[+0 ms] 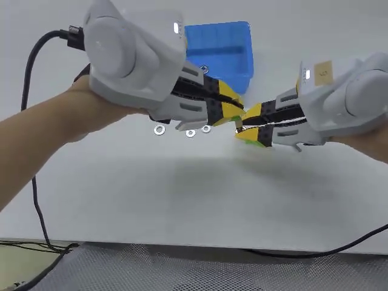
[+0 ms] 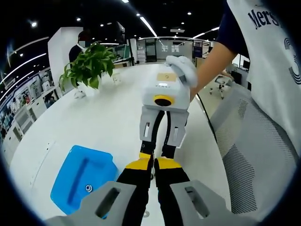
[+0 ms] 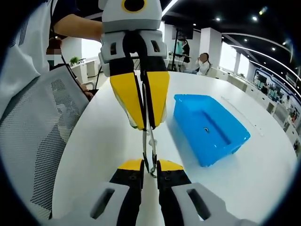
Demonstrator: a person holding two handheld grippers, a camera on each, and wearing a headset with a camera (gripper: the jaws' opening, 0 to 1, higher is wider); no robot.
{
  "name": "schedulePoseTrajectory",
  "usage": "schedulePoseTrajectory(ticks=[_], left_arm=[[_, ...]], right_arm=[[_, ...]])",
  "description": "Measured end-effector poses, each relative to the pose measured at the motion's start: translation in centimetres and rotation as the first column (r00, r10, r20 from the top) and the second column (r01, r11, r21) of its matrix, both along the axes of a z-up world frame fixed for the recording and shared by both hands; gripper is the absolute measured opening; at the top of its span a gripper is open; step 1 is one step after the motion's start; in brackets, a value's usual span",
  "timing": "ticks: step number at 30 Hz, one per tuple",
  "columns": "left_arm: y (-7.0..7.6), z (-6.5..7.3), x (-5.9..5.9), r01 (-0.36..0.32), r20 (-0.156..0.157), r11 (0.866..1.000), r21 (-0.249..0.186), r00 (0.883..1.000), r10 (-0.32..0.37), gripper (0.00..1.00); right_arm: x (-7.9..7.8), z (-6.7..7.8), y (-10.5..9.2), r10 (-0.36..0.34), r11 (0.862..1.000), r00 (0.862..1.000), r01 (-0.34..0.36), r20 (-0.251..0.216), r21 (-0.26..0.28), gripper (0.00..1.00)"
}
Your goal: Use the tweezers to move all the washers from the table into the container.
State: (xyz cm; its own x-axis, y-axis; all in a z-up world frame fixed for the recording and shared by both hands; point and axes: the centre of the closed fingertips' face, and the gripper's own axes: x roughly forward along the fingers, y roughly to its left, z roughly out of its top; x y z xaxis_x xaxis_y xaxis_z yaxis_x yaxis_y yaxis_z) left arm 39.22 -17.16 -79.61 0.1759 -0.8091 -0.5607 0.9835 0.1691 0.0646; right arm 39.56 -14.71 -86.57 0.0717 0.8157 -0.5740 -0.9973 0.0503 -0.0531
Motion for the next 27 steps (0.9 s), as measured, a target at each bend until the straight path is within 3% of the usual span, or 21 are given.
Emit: schedulePoseTrajectory(ticks=[10, 14, 17, 27], left_arm=[[-0.1, 0.0, -0.1, 0.000, -0.037, 1.000, -0.017, 0.999, -0.001, 0.07], [0.0, -0.1, -0.2, 0.005, -0.042, 1.000, -0.014, 0.999, -0.006, 0.07], [0.0, -0.1, -0.2, 0.005, -0.043, 1.000, -0.013, 0.999, -0.005, 0.07], [-0.2, 0.0, -0.3, 0.014, -0.043, 1.000, -0.003, 0.999, -0.014, 0.07]], right_arm=[[-0.1, 0.0, 0.1, -0.012, 1.000, 1.000, 0.012, -0.010, 0.007, 0.12], [-0.2, 1.1, 0.5, -0.016, 0.998, 0.999, 0.019, -0.045, 0.054, 0.12], [-0.3, 1.0, 0.5, 0.002, 0.999, 1.000, -0.001, -0.022, 0.039, 0.12], [-0.3, 1.0, 0.5, 0.010, 1.000, 1.000, -0.010, -0.013, 0.029, 0.10]])
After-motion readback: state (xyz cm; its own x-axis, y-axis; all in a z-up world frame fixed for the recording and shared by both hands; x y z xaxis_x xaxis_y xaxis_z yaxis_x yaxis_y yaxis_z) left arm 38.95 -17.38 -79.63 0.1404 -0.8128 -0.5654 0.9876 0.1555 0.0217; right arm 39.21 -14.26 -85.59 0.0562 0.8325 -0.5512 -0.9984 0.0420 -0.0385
